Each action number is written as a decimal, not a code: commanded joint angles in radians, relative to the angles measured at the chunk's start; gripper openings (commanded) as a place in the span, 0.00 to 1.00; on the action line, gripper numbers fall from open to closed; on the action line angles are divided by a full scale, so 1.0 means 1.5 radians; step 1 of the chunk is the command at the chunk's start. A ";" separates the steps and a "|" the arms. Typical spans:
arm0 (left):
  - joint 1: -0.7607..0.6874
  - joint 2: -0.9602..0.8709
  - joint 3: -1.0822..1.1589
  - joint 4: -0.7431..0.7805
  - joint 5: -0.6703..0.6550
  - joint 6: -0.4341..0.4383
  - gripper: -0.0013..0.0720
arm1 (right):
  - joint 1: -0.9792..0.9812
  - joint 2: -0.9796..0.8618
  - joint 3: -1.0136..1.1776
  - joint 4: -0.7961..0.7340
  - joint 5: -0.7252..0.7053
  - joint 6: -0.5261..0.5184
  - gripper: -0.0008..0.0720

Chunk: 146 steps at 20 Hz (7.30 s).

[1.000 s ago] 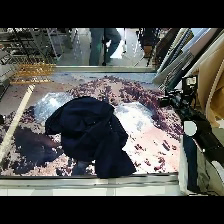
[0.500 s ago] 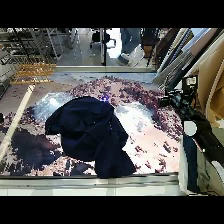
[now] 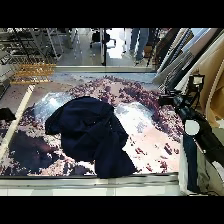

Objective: Fold the clothes and pants, and hang the long-sleeved shirts on hangers.

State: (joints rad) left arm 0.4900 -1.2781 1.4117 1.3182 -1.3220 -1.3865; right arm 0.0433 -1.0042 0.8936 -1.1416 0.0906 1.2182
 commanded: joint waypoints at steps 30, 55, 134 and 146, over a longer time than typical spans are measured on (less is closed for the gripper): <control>-0.104 -0.076 -0.176 -0.306 0.312 0.392 0.03 | 0.104 -0.382 0.323 -0.069 0.748 0.112 0.02; -0.291 -0.012 0.276 -0.344 -0.186 0.263 0.03 | 0.105 -0.040 0.532 0.142 1.058 -0.022 0.02; 0.058 0.070 -0.570 -0.428 0.223 0.042 0.88 | -0.201 -0.201 0.254 -0.099 0.784 0.160 0.72; 0.169 0.001 -0.510 -0.635 0.235 0.202 0.03 | -0.413 -0.287 0.253 -0.119 0.992 0.171 0.75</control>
State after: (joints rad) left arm 0.6930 -1.2728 0.6205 0.4068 -0.9607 -1.1091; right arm -0.5148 -1.4284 1.2743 -1.3056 1.4811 1.4624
